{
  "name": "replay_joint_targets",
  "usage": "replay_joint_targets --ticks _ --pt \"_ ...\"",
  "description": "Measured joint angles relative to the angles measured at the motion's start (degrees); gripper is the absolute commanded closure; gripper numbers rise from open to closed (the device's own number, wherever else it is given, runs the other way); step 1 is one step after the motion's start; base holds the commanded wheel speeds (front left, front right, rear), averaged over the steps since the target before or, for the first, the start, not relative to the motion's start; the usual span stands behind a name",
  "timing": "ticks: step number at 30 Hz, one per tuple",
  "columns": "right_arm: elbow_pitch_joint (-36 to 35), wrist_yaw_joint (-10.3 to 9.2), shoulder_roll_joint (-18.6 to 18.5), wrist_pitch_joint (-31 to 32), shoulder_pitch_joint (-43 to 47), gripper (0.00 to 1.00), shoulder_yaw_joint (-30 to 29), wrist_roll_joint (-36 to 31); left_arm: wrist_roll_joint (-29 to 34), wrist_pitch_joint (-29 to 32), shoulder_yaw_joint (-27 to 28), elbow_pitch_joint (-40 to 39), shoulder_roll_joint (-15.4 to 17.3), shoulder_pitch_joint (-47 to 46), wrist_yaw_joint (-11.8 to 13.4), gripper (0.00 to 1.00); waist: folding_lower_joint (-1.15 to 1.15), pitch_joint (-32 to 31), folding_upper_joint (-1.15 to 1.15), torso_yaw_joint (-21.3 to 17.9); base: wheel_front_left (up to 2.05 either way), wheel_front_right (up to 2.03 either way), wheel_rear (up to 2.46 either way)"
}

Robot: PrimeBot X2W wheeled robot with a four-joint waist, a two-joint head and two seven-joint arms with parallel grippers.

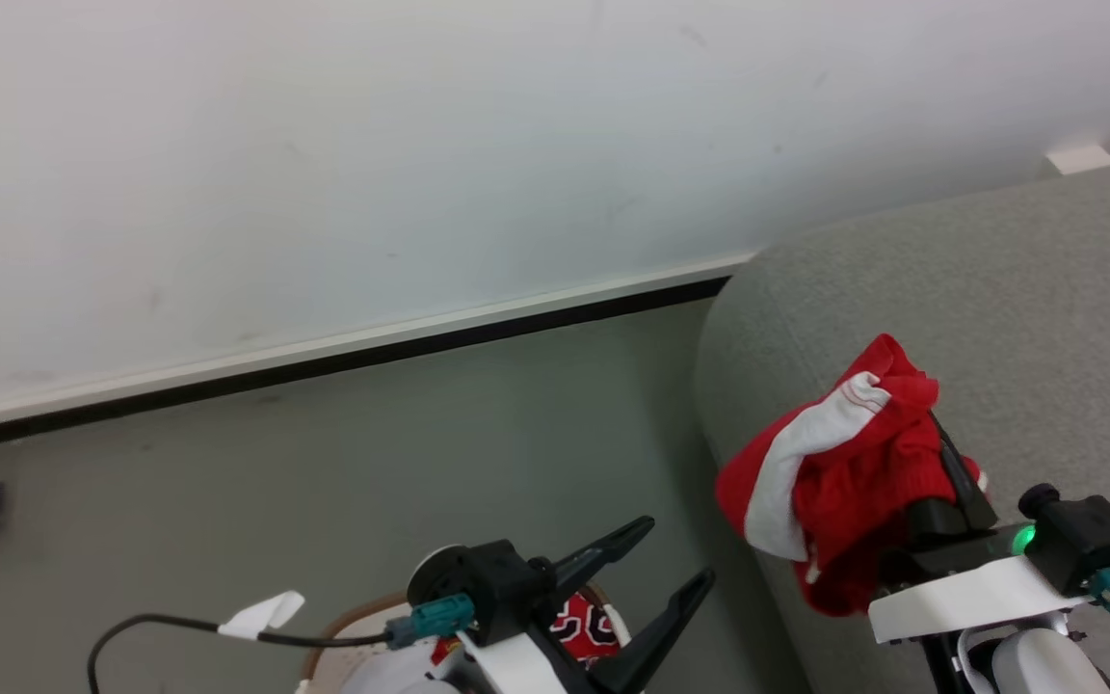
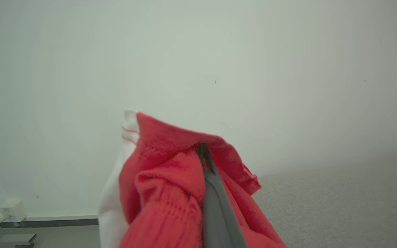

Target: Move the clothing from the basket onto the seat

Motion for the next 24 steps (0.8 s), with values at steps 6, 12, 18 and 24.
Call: replay_joint_targets --ticks 6,12,18,24 --pt "-3.56 0.0 -0.54 0.0 1.97 1.0 -3.69 -1.34 1.19 -0.51 0.08 -0.04 0.29 -0.4 0.44 0.0 0.0 0.99 0.0 -6.29 0.0 0.0 0.0" --pt "-5.33 0.0 -0.75 0.0 4.22 1.0 -5.17 -1.72 2.61 -0.9 0.36 1.12 0.21 -0.78 0.75 0.0 0.0 1.61 0.0 -10.95 0.0 0.0 0.0" --pt "-5.99 0.0 -0.71 0.0 4.99 1.0 -5.57 -1.77 3.19 -1.09 0.37 1.79 -0.41 -1.14 0.49 0.0 0.0 2.12 0.0 -12.51 0.0 0.0 0.0" --pt "-6.53 0.0 -0.59 0.0 3.96 1.0 -5.56 0.21 3.67 -1.29 0.51 2.09 -0.47 -1.86 0.26 0.0 0.0 2.91 0.0 -11.98 0.0 0.0 0.0"
